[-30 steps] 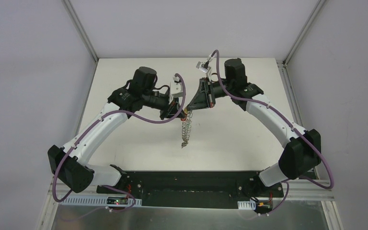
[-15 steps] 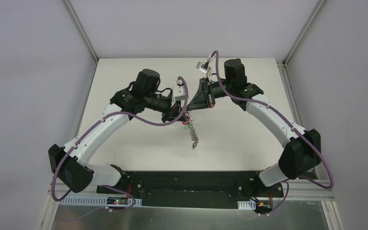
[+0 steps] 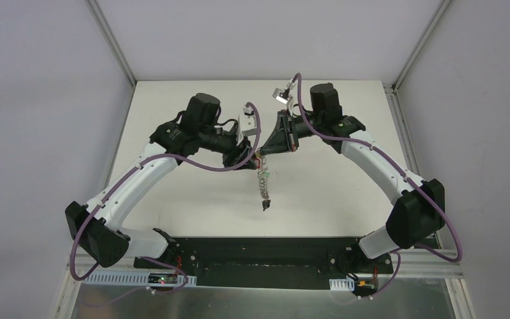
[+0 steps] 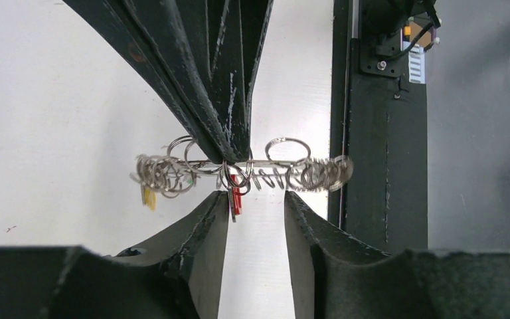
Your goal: Put the keys on the keyring
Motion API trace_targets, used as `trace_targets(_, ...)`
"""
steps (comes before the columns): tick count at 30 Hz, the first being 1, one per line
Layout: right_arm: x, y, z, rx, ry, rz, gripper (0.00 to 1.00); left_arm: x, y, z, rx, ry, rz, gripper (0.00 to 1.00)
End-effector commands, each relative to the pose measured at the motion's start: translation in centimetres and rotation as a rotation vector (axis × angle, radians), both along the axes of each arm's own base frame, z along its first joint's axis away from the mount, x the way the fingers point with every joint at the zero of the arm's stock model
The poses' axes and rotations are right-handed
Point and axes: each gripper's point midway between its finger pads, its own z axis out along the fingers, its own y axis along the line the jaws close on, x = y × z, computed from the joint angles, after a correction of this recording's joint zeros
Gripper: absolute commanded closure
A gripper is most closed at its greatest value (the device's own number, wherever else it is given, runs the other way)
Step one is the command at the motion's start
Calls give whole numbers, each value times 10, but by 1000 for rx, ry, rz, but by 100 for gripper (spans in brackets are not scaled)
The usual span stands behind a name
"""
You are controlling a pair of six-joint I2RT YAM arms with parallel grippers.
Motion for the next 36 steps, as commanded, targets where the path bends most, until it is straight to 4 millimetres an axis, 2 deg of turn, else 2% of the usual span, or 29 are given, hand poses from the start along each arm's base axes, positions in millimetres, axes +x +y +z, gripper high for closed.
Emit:
trace_targets(1,-8,-5,17,46,-82,24,100,0,-1,29,-56,-22,21,62)
trace_targets(10,-10,-7,18,47,-88,19,100,8,-12,24,-114,78,62,61)
trace_targets(15,-11,-7,18,47,-90,18,100,15,-13,26,-140,112,86,66)
trace_targets(17,-10,-7,18,47,-91,18,100,14,-13,25,-144,129,82,68)
trace_targets(23,-10,-7,18,47,-90,17,100,8,-11,21,-154,139,56,67)
trace_targets(36,-9,-7,18,45,-88,13,100,8,-14,20,-198,194,44,84)
